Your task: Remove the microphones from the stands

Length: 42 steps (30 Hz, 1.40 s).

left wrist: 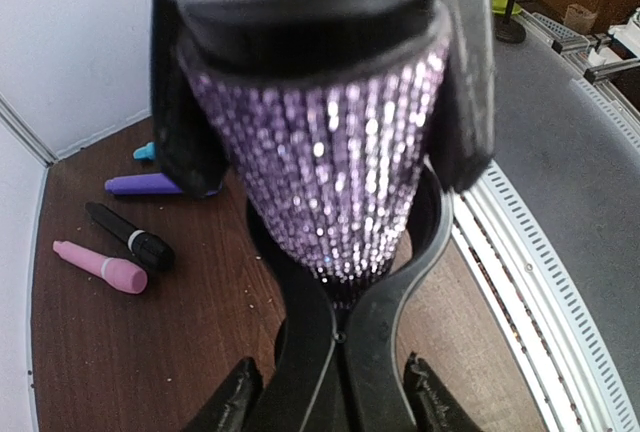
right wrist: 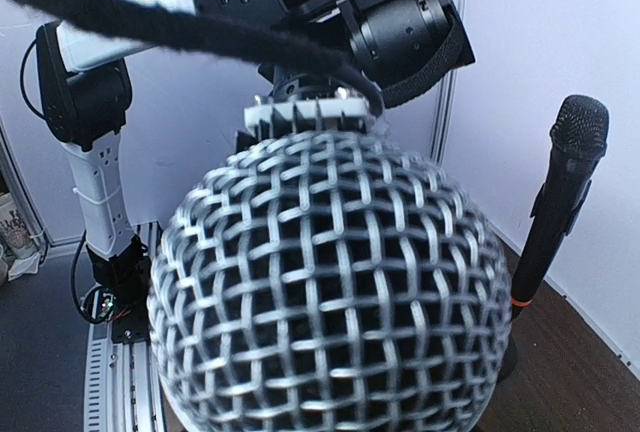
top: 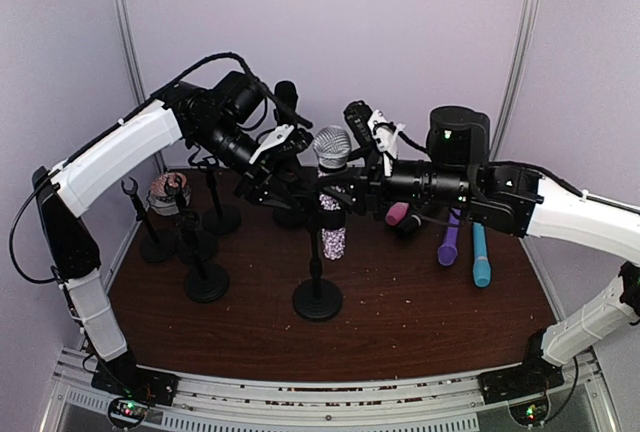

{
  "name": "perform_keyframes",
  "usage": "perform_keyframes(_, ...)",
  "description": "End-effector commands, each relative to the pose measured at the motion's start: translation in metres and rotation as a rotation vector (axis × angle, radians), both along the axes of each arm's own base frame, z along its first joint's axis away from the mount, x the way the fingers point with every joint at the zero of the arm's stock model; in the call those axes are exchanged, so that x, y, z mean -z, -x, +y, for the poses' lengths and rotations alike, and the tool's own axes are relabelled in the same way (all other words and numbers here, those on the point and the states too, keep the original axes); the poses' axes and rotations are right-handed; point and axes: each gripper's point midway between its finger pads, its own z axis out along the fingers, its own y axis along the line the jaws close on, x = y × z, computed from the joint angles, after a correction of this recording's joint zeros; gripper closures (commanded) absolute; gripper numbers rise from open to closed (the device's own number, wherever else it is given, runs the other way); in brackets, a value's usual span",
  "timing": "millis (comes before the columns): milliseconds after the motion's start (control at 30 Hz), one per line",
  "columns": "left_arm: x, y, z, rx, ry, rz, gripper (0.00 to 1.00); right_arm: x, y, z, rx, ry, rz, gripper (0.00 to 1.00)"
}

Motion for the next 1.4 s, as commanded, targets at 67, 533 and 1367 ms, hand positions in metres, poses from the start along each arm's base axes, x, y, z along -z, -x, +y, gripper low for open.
perform_keyframes(67,-0.001,-0.012,-0.003,-0.022,-0.003,-0.033,0.94,-0.093,0.016,-0.025,-0.011,-0.191,-0.123,0.95)
perform_keyframes(533,-0.002,-0.029,-0.005,-0.109,-0.025,-0.064,0.46,-0.123,-0.031,-0.165,0.587,-0.372,-0.002,1.00)
perform_keyframes(1367,-0.004,-0.032,0.055,-0.437,-0.069,-0.013,0.02,0.225,-0.223,-0.277,1.287,0.049,0.827,1.00)
